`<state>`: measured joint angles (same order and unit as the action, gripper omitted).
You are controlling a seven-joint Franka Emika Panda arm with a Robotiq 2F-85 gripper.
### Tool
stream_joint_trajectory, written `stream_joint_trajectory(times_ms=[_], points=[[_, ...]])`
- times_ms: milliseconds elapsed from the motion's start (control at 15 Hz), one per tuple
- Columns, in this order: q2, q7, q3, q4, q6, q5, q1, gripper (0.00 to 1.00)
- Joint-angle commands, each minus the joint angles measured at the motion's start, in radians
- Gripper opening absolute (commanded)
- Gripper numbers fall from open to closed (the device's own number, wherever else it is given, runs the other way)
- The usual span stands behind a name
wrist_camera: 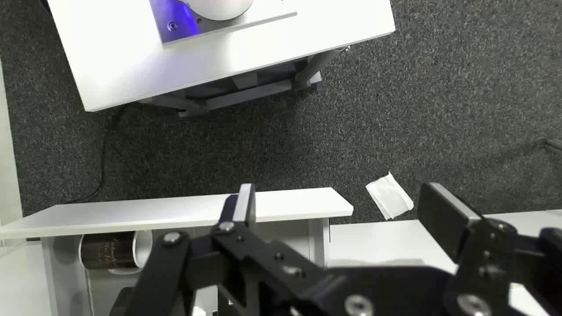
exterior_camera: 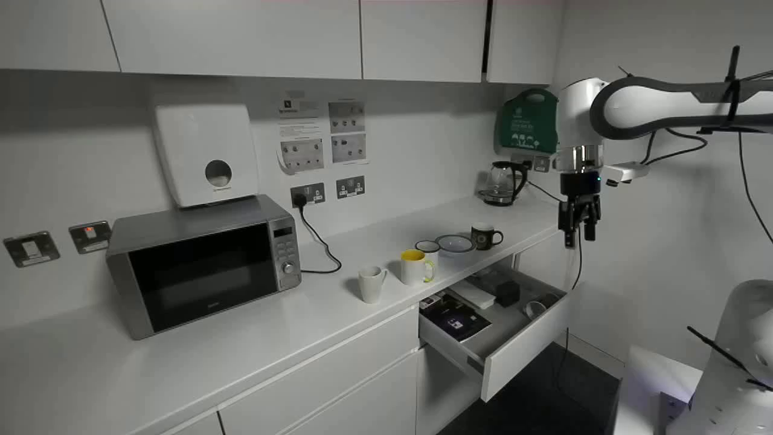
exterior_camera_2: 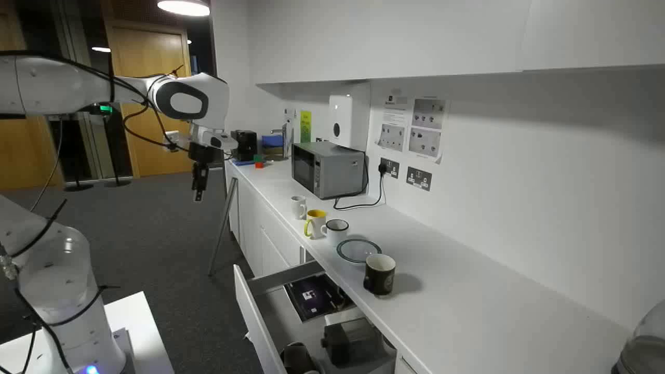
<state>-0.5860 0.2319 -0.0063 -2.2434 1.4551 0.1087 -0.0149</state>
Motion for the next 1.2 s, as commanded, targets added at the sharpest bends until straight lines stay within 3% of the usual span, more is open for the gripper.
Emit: stream_joint_trajectory(times_ms=[0,267,600,867,1133], points=[[0.001,-0.008,0.013,0.003,-0.003,0.006,-0.019,1.0],[0.003,-0.004,0.016,0.001,0.014,0.01,-0.018,1.0],[0.027,-0.005,0.019,-0.011,0.202,0.076,-0.008,1.0],[0.087,-0.097,0.028,0.005,0.362,0.108,0.027,1.0],[0.166,-0.218,0.027,0.036,0.443,0.087,0.065,1.0]])
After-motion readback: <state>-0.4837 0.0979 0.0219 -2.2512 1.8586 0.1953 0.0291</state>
